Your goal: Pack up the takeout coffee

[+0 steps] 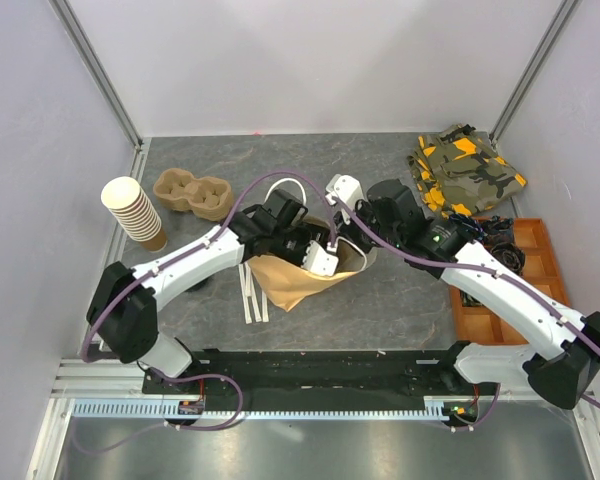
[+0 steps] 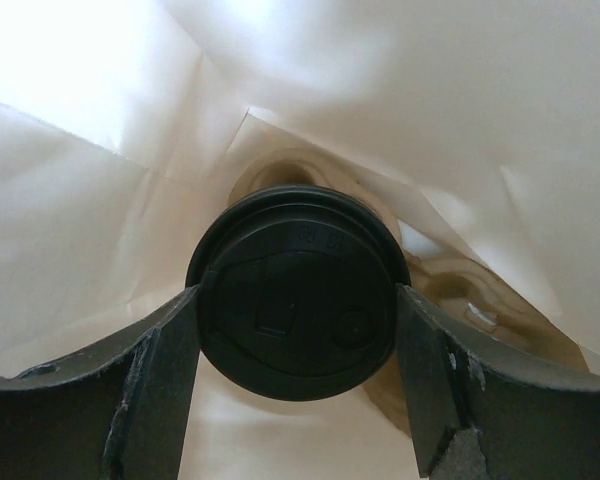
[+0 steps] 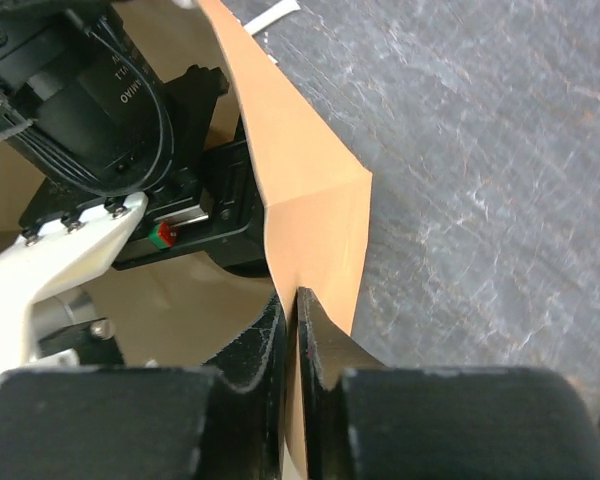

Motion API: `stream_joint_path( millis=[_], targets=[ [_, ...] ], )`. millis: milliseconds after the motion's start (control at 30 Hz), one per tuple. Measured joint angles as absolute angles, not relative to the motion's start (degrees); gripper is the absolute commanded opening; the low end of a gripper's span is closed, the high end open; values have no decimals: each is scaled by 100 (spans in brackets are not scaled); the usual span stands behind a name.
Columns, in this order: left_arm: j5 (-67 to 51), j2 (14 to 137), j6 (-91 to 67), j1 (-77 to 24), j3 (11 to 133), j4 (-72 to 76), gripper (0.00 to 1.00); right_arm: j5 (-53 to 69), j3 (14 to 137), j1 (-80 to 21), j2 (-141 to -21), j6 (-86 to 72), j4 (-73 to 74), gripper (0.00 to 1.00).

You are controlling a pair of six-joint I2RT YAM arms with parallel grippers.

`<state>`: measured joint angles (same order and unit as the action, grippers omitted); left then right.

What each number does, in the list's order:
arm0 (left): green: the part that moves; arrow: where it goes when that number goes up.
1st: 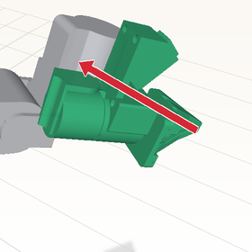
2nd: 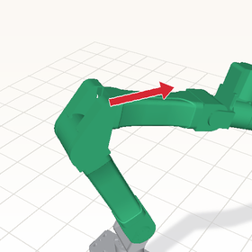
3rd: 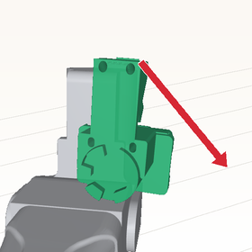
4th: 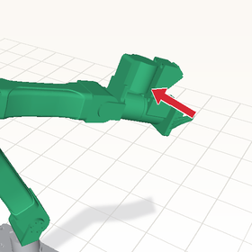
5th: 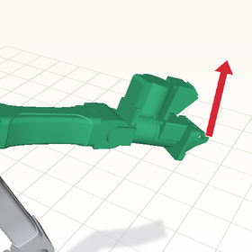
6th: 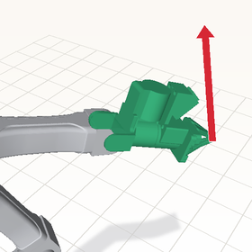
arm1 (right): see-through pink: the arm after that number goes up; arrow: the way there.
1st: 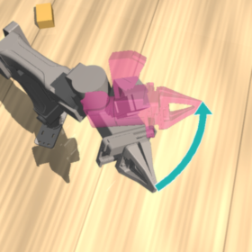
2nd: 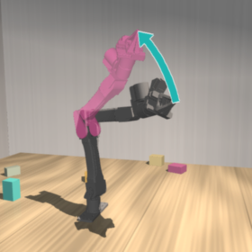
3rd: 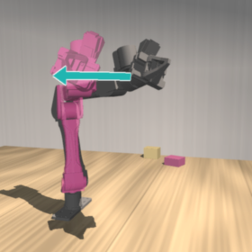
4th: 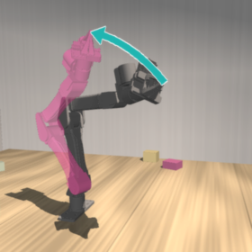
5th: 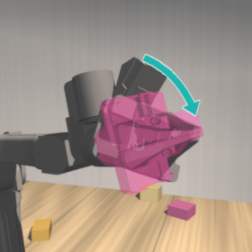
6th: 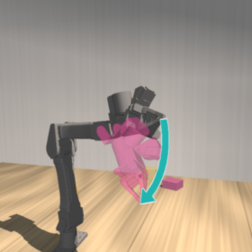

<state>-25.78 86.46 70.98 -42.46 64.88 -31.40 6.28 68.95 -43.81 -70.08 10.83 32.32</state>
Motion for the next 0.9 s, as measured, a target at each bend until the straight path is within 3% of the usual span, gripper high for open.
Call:
stream_joint_path(
  millis=[233,300,600,900],
  targets=[
    [-2683,9098,7116,-4136,6901,-3426,22,668,7076,-4018,-7122,788,3387,27],
    [-2720,9188,7122,-4097,6995,-3500,22,668,7131,-3935,-7172,725,3439,35],
    [-2963,9657,7168,-3920,7509,-3785,24,663,7378,-3691,-7463,628,3479,31],
    [-3148,9933,7338,-3817,7787,-3972,29,663,7448,-3607,-7564,642,3479,34]
  ],
)
